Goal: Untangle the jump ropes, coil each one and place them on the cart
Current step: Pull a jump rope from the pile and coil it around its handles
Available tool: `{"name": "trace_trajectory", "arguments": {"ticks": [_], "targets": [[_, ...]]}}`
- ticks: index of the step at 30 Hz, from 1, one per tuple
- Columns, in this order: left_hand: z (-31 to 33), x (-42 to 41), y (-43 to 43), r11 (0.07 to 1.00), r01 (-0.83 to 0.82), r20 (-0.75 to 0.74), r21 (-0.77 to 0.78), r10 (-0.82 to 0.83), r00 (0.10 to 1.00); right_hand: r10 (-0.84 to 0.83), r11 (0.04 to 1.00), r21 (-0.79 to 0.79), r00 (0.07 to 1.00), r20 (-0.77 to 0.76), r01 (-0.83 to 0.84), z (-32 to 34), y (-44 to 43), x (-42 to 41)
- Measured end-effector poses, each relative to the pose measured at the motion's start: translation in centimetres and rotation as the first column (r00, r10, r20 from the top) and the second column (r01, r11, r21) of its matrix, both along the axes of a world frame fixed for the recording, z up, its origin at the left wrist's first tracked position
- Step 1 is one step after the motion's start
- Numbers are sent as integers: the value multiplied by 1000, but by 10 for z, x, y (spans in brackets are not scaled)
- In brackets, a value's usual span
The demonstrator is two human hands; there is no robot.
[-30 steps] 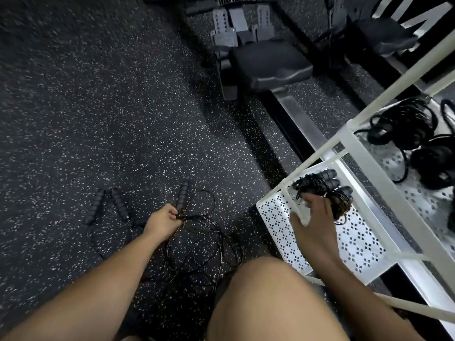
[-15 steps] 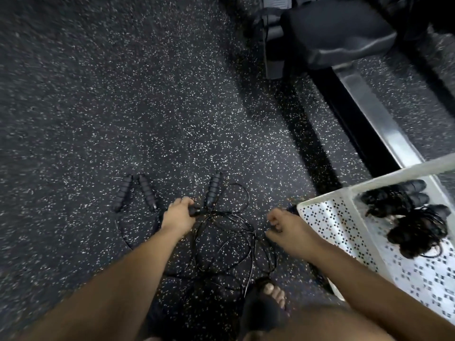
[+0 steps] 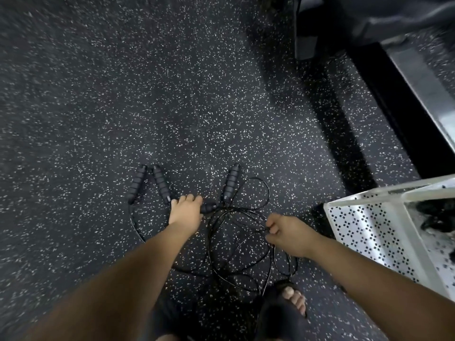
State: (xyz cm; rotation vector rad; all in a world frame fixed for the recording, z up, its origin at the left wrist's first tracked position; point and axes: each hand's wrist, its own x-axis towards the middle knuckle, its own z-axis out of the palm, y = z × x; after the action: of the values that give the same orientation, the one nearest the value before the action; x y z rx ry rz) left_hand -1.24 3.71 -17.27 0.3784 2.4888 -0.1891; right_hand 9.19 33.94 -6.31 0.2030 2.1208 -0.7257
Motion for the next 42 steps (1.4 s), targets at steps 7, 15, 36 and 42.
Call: {"name": "trace_trajectory", "arguments": {"ticks": [7, 15, 36, 42], "targets": [[63, -7, -1, 992, -85, 237, 97, 60, 970, -132, 986, -93, 990, 46, 136, 42, -18, -17], [201, -30, -2, 889, -360, 314, 283, 269, 910, -232, 955, -183, 972, 33, 234, 128, -34, -27], [447, 134, -3, 539, -639, 432, 549, 472, 769, -374, 891, -276, 928, 4, 360, 354, -121, 52], [483, 155, -1, 321, -529, 359, 786, 460, 812, -640, 575, -627, 767, 56, 526, 362, -133, 53]]}}
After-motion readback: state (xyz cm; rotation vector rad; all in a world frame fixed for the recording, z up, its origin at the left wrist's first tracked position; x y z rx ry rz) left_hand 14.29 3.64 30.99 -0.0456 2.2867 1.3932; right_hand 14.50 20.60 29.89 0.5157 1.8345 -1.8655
